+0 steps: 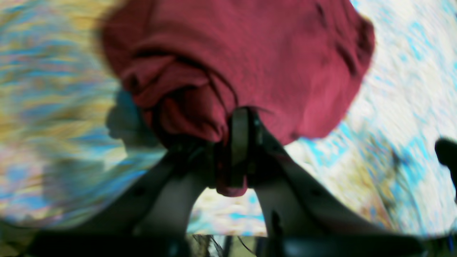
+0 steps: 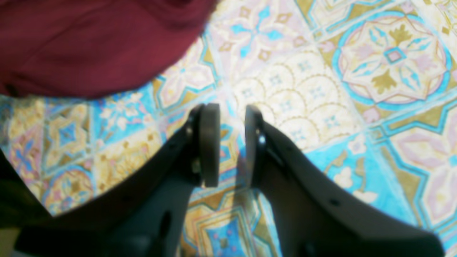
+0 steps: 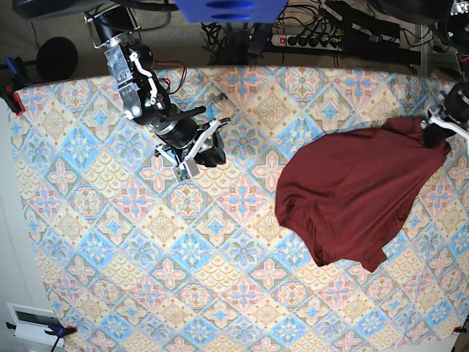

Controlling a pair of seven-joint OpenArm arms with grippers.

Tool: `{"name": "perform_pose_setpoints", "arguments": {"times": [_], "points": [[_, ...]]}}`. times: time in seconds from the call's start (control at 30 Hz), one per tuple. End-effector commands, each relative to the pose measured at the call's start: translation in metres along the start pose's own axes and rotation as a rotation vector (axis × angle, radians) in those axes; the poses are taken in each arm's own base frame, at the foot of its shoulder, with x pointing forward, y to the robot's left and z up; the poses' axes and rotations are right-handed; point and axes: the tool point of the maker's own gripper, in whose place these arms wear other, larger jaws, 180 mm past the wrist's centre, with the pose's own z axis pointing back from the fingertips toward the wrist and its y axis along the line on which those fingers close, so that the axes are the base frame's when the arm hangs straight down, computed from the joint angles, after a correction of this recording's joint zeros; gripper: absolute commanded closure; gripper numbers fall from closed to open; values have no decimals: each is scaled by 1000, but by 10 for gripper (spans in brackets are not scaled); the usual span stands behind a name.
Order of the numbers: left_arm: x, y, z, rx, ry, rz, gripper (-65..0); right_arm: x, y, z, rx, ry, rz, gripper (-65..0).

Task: Layout the t-shirt on the table in an organized manner, then fold the t-shirt properly
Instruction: 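Drag the grasped shirt with the left gripper away from the right arm, then reach the right gripper to the shirt's loose edge and grasp it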

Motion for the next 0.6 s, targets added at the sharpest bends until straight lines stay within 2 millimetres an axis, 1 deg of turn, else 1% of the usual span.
{"name": "perform_pose_setpoints", "arguments": {"times": [0.0,0.07,0.2,0.33,0.43,0.57], "points": [[25,1,9,4,-72,-28,0,20,9,-4,29,-58,3,-119],[32,6,14,19,-93,-24,0,23,16,-12,44,-59,-2,-119],[29,8,13,28,-88,-23,0,26,39,-33,90,-46,8,-117],[7,32,9,110,-58,7,0,25,66,-55,104,-18,124,-117],[-13,55,7,179,-24,42,0,17,86,-68,121,12,192,-117],[-22,66,3,212,-14,71,0,17,110,-79,156,20,219,-119]]}}
